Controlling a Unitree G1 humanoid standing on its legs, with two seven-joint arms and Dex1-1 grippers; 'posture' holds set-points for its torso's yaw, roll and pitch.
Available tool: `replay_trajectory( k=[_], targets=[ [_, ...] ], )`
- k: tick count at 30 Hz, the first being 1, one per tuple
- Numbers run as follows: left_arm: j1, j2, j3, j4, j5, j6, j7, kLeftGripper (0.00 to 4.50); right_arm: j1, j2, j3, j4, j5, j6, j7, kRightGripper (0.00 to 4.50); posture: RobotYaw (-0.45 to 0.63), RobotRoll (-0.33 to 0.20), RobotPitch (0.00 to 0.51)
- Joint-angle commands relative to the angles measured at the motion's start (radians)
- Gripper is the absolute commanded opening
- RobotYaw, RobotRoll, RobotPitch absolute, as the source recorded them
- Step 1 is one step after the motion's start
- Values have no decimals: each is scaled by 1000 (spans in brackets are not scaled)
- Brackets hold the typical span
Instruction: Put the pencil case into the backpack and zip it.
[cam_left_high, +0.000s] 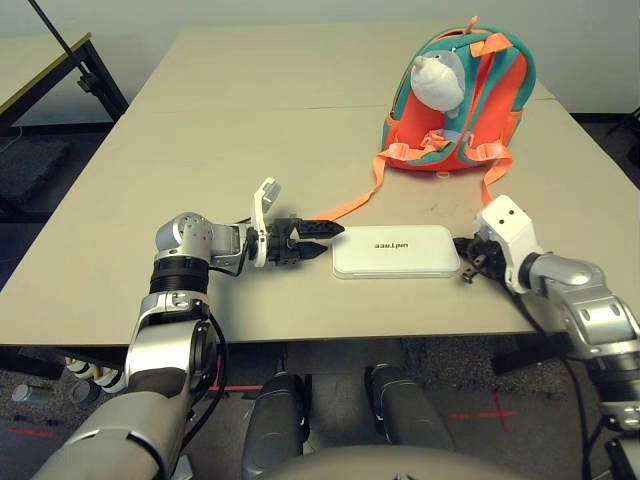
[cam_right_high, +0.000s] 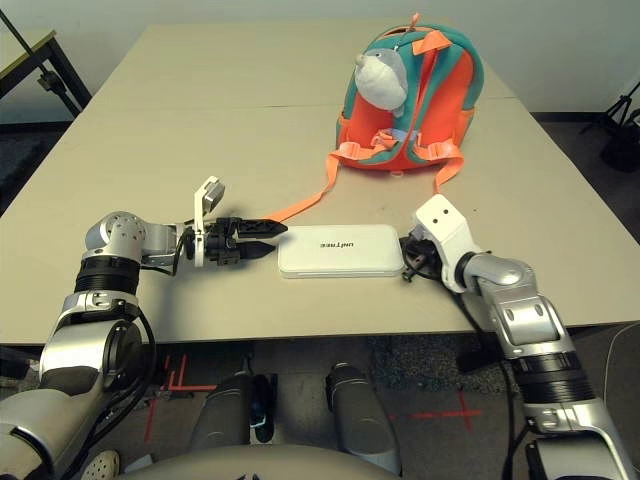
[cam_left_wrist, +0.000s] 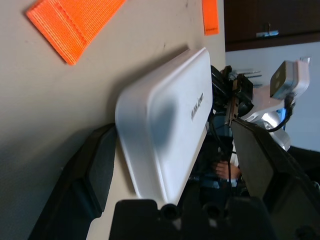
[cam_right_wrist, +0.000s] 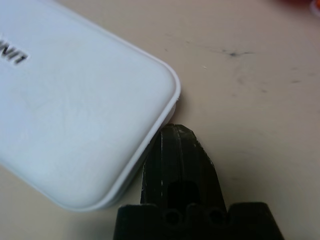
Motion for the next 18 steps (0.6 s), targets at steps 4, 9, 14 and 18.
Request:
replay_trajectory(
  k=[4,9,14,18],
  targets=[
    [18,-30,-13,-14,21,65,36,4500,-17,85,43,-52,38,88,-49,19,-239,0,114],
    [34,-41,-5,-47,16,88,46,4500,-14,59,46,-17,-4,37,-64,19,-237,0,114],
    [49,-46,-21,-88,-9,112,30,4500,-22,50,36,11,-7,7,-80,19,-237,0,117],
    [53,-41,-37,-90,-12,113,37,4500,-22,46,39,23,-8,-8,-87,19,-237,0,118]
  ],
)
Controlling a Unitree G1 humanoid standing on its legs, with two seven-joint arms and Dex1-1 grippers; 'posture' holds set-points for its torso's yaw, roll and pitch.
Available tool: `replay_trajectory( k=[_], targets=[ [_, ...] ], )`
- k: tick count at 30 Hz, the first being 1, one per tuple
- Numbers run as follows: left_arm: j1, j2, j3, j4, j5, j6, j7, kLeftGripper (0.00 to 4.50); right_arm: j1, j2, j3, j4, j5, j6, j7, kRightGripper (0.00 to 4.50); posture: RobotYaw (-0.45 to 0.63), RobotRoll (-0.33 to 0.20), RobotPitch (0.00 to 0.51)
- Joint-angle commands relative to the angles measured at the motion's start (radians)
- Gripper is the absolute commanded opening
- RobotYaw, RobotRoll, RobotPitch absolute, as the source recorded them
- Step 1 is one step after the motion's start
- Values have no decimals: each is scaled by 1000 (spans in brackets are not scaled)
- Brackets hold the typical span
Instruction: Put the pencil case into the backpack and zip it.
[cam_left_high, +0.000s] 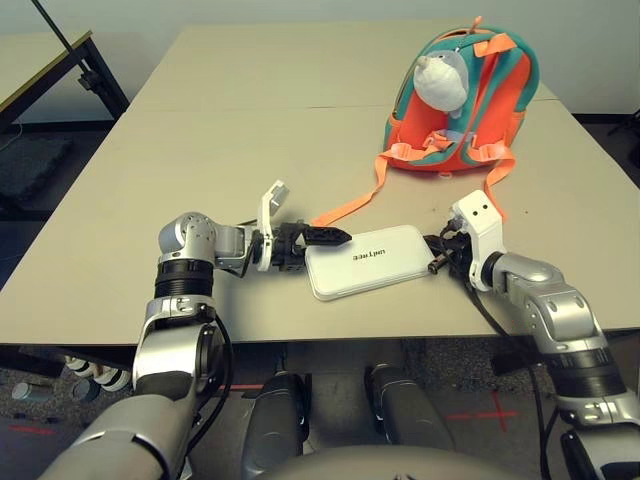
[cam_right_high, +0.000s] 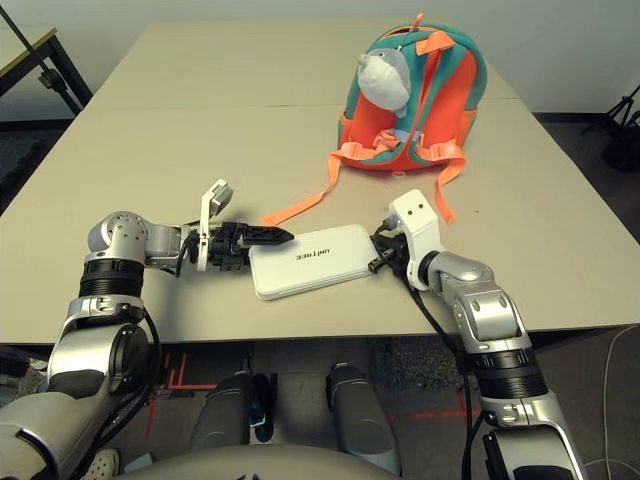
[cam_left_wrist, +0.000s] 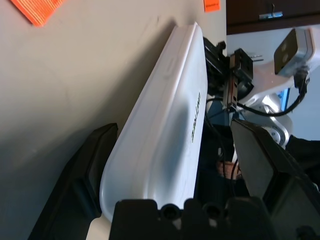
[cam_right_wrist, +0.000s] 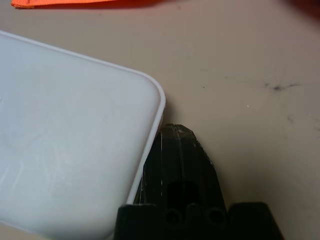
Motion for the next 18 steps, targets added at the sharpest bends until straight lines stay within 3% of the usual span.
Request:
replay_trajectory(
  k=[1,4,8,10,12,18],
  targets=[
    [25,-1,-37,-4,3,33,6,4153,3,-9,10,25,-11,-11,-10,0,-237,0,118],
    [25,6,-40,-9,-2,33,-2,3266,5,-12,12,31,-12,-20,-13,0,-237,0,121],
    [17,10,-29,-13,-9,33,-10,1714,7,-17,17,39,-13,-30,-15,0,-234,0,123],
    [11,7,-17,-18,-8,30,-9,1236,6,-18,21,45,-14,-34,-15,0,-234,0,123],
    [2,3,1,-19,-10,22,-5,1021,5,-19,24,50,-15,-38,-15,0,-231,0,124],
    [-46,4,63,-23,-18,-20,10,1018,4,-25,29,72,-21,-58,-13,0,-228,0,126]
  ],
)
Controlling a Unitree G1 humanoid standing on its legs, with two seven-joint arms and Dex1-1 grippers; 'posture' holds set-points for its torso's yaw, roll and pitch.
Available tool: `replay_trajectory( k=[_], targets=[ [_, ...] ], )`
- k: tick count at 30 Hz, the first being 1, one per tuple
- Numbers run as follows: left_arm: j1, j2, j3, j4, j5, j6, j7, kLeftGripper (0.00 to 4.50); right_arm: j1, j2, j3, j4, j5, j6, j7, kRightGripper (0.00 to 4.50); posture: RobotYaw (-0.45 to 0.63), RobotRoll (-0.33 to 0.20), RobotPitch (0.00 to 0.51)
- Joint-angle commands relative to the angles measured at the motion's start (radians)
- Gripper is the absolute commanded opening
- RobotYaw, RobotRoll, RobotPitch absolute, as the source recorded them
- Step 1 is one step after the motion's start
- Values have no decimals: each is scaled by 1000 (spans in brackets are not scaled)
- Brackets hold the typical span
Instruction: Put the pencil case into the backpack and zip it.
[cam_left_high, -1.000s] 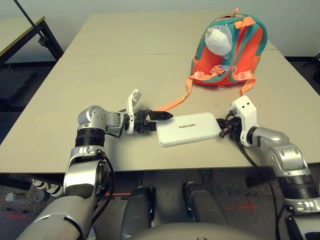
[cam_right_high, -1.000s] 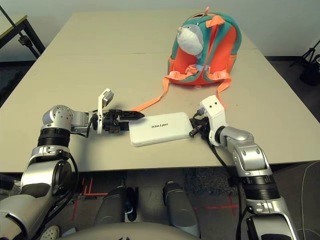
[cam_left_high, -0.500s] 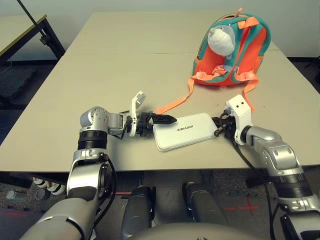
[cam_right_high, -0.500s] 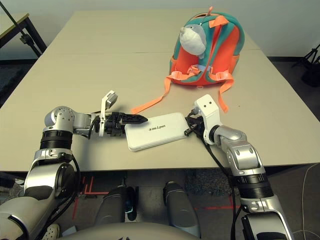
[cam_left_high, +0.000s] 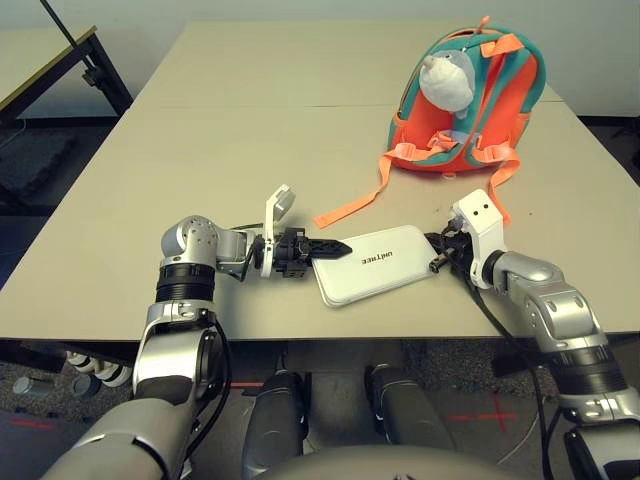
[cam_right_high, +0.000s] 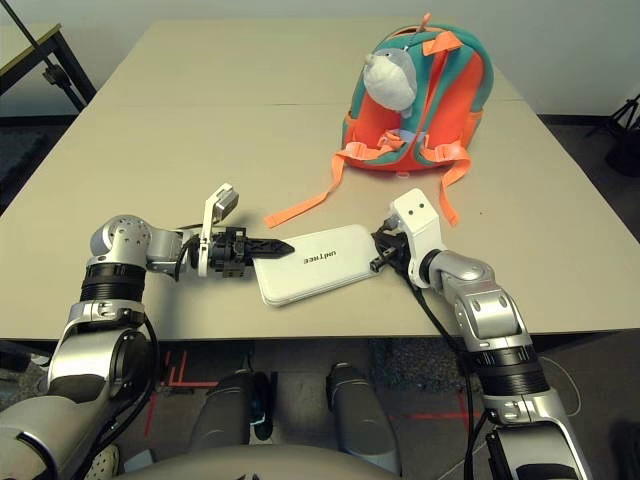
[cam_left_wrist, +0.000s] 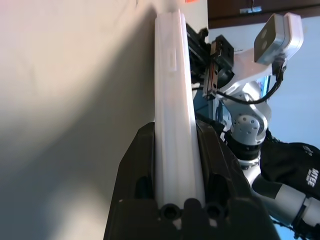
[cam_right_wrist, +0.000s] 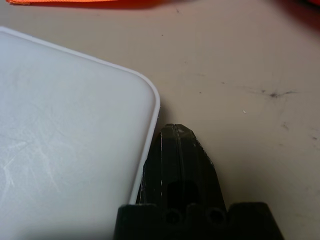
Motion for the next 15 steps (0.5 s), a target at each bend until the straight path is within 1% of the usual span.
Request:
replay_trajectory(
  k=[1,5,8,11,13,14,15],
  targets=[
    [-58,13,57,-14,12,-44,28,1018,10,-12,17,41,-19,-3,-2,0,-227,0,126],
    [-117,45,95,-16,9,-87,34,1018,7,-26,18,67,-34,-30,-5,0,-225,0,128],
    [-159,76,126,-2,11,-123,41,1018,2,-36,16,92,-47,-57,-11,628,-221,0,129],
    [-189,101,143,11,12,-132,44,1018,-2,-39,12,111,-49,-74,-11,1628,-215,0,131],
    [-193,108,143,12,13,-137,43,1018,-5,-39,13,121,-51,-84,-12,2446,-215,0,131],
    [-194,110,141,12,15,-139,45,1018,-7,-39,13,126,-52,-88,-12,2732,-214,0,131],
    [-195,110,143,13,15,-140,48,1018,-8,-38,14,130,-53,-91,-13,3172,-213,0,131]
  ],
)
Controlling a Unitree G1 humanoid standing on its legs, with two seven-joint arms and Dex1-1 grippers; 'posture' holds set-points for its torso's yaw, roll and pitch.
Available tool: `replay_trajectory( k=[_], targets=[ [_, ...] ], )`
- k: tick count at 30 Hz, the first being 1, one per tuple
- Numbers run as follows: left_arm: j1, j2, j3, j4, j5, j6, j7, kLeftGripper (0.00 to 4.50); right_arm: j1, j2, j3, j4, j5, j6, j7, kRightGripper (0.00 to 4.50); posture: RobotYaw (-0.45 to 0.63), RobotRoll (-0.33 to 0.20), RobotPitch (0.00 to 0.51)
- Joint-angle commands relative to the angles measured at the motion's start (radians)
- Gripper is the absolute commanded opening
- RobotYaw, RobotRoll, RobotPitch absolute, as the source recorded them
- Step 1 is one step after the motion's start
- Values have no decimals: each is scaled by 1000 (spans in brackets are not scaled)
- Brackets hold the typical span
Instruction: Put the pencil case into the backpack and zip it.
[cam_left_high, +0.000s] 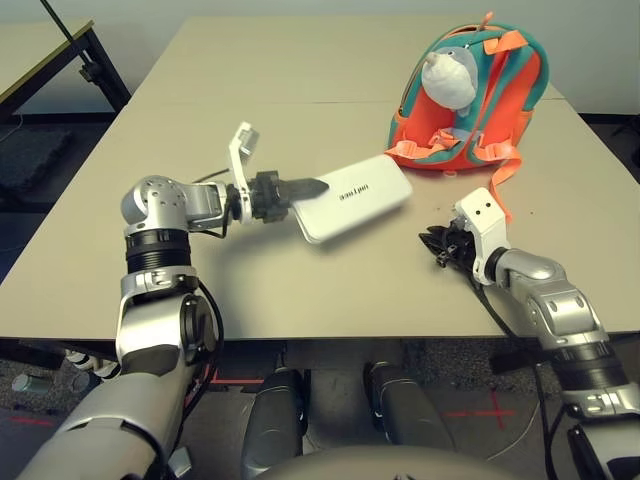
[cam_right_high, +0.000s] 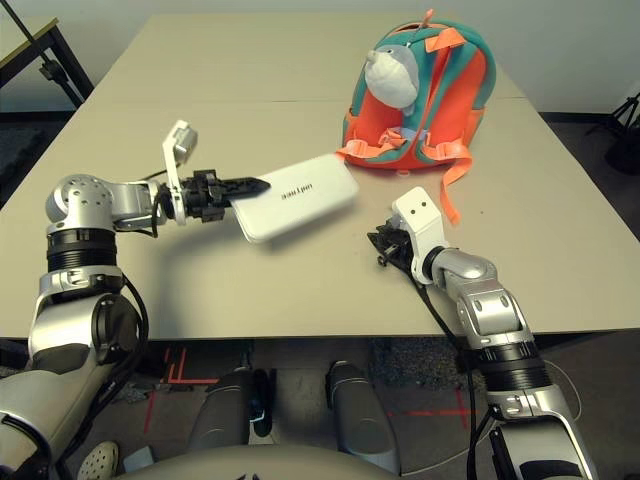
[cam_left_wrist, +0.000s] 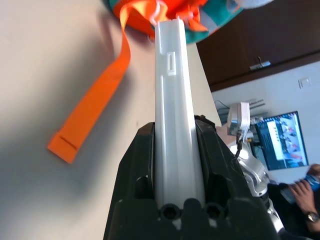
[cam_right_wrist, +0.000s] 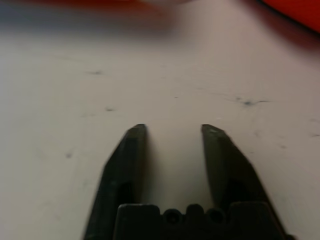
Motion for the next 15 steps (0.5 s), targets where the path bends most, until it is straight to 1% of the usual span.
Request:
replay_trajectory(
  k=[1,3,4,11,15],
  targets=[
    [-16,0,7,0,-1,-7,5,1018,10,-1,15,58,-27,10,-15,3539,-214,0,131],
    [-14,1,4,-3,0,-9,7,1018,8,1,15,62,-28,5,-18,4257,-214,0,131],
    [-14,1,4,-4,0,-10,9,1018,7,1,15,63,-27,3,-20,4500,-214,0,131],
    [-14,-4,1,2,6,-20,24,1018,5,-2,12,64,-25,-2,-23,4500,-215,0,131],
    [-7,0,-9,-1,12,-26,29,1018,2,-2,-12,33,9,22,-13,4500,-215,0,131]
  ],
)
